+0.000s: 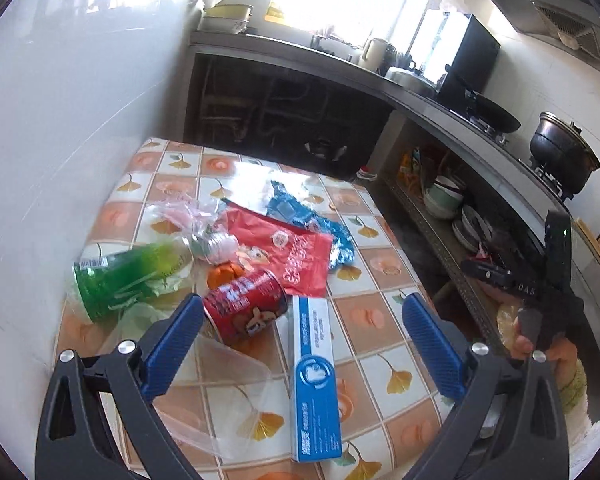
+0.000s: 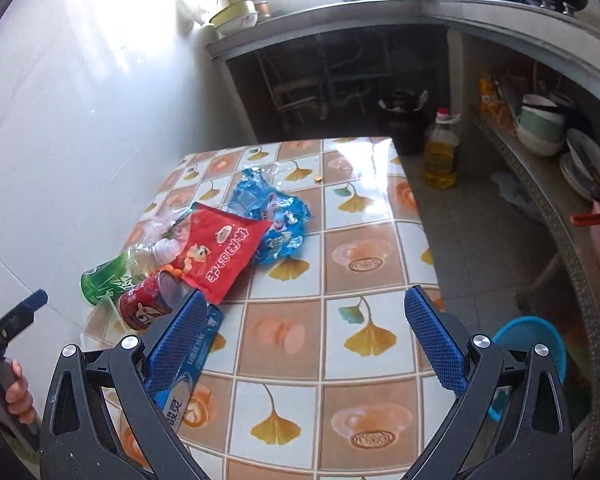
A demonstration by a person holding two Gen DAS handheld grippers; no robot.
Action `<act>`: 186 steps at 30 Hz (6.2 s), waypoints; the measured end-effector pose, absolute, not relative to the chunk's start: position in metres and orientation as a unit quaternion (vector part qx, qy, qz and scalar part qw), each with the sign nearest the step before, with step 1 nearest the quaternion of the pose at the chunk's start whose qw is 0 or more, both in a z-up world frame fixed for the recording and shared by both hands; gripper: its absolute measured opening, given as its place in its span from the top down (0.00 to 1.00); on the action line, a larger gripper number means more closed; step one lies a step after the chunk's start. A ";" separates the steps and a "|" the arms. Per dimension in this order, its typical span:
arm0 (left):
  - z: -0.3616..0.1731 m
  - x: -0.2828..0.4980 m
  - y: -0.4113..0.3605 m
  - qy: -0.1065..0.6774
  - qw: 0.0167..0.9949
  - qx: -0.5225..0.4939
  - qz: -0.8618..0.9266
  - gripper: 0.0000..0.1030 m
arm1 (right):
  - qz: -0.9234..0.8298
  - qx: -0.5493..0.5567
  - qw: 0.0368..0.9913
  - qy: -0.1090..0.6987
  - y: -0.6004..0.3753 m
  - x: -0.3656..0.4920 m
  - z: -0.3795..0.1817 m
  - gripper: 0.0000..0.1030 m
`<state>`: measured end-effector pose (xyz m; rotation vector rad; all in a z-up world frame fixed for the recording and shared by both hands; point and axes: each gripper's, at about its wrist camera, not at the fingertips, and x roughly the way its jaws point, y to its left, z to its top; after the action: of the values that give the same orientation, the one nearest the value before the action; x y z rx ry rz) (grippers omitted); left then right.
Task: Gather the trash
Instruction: 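Move both tools back toward the table items, then grasp the blue wrapper with the right gripper while the left grasps the clear plastic bag, then carry the blue wrapper and clear bag over the blue wastebasket with both tools, then open both grippers to drop the wrapper and bag into the wastebasket, then move both tools back toward the table items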
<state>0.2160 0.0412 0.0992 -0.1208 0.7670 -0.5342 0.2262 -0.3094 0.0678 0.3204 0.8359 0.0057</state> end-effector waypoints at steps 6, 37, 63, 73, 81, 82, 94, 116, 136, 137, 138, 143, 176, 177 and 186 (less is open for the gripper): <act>0.096 0.327 0.045 0.428 0.877 -0.082 -0.204 0.05 | 0.028 0.158 0.888 0.431 -0.299 0.266 0.048 0.08; -0.046 0.519 0.061 0.632 0.741 -0.222 -0.041 0.60 | 0.129 0.131 0.828 0.530 -0.277 0.482 -0.028 0.11; 0.044 0.448 0.077 0.485 0.826 -0.262 -0.116 0.65 | 0.048 0.015 0.846 0.531 -0.232 0.488 -0.048 0.96; 0.086 0.377 0.080 0.404 0.862 -0.259 -0.167 0.65 | -0.013 -0.004 0.914 0.404 -0.254 0.415 0.021 0.97; 0.101 0.319 0.079 0.357 0.884 -0.234 -0.192 0.65 | -0.066 -0.014 0.941 0.332 -0.282 0.340 0.071 0.97; 0.103 0.310 0.078 0.353 0.886 -0.230 -0.195 0.65 | -0.068 -0.006 0.943 0.325 -0.287 0.330 0.077 0.97; 0.106 0.229 0.037 0.336 0.880 -0.202 -0.269 0.66 | -0.089 0.099 0.950 0.281 -0.327 0.201 0.120 0.97; 0.072 0.147 -0.183 0.387 0.811 -0.030 -0.437 0.65 | -0.216 0.244 0.902 0.283 -0.437 0.047 0.050 0.97; -0.010 0.131 -0.410 0.504 0.688 0.133 -0.505 0.65 | -0.321 0.327 0.829 0.319 -0.531 -0.020 -0.042 0.97; -0.018 0.135 -0.422 0.515 0.681 0.143 -0.501 0.65 | -0.329 0.329 0.823 0.324 -0.536 -0.020 -0.049 0.97; -0.025 0.138 -0.431 0.522 0.676 0.149 -0.498 0.65 | -0.337 0.329 0.818 0.330 -0.541 -0.019 -0.056 0.97; -0.068 0.151 -0.474 0.559 0.652 0.185 -0.477 0.64 | -0.367 0.334 0.789 0.362 -0.565 -0.007 -0.093 0.97; -0.160 0.186 -0.568 0.642 0.598 0.127 -0.461 0.31 | -0.402 0.321 0.739 0.435 -0.609 0.019 -0.193 0.49; -0.153 0.185 -0.564 0.639 0.600 0.124 -0.465 0.31 | -0.403 0.319 0.741 0.432 -0.604 0.014 -0.188 0.49; -0.055 0.162 -0.489 0.550 0.651 0.093 -0.514 0.30 | -0.363 0.298 0.780 0.415 -0.555 0.001 -0.139 0.40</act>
<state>0.1615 -0.4891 -0.0549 0.2117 1.2498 -1.1664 0.0007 -0.5552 -0.1394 0.6430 0.8960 -0.7842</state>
